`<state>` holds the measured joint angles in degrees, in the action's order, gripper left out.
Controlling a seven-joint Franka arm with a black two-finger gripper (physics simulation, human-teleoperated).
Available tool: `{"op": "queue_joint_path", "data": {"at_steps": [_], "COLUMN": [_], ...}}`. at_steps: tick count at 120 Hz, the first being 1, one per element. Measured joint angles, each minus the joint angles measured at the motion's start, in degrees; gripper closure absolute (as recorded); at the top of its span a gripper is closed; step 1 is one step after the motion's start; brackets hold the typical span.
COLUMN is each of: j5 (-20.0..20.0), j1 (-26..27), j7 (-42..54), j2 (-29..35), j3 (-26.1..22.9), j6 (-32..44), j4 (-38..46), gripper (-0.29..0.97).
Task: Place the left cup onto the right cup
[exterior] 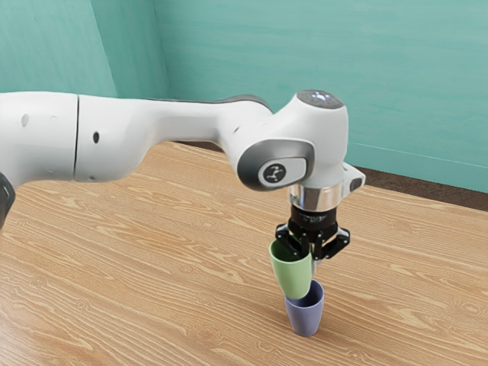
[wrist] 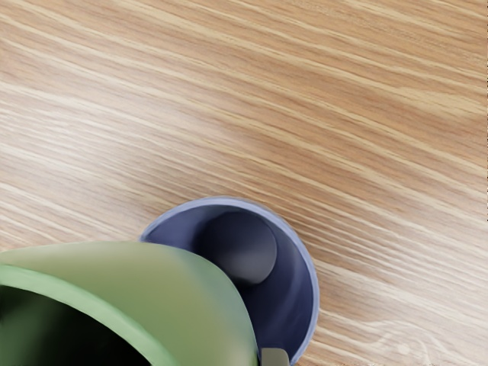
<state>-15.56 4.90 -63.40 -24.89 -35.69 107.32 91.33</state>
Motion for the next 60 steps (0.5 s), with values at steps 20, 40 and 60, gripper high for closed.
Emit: {"op": "queue_joint_path", "data": {"at_steps": [20, 40, 60], "j5": [-0.09, -0.71, -1.03], "j1": [0.23, 0.30, 0.86], "j7": [-0.35, -0.62, -0.83], "j2": [-0.45, -1.22, -1.64], "j3": [0.00, 0.00, 0.00], "j6": [-0.09, -0.37, -0.85], "j4": [-0.32, -1.46, -2.38], "gripper": [0.78, 0.78, 0.78]}}
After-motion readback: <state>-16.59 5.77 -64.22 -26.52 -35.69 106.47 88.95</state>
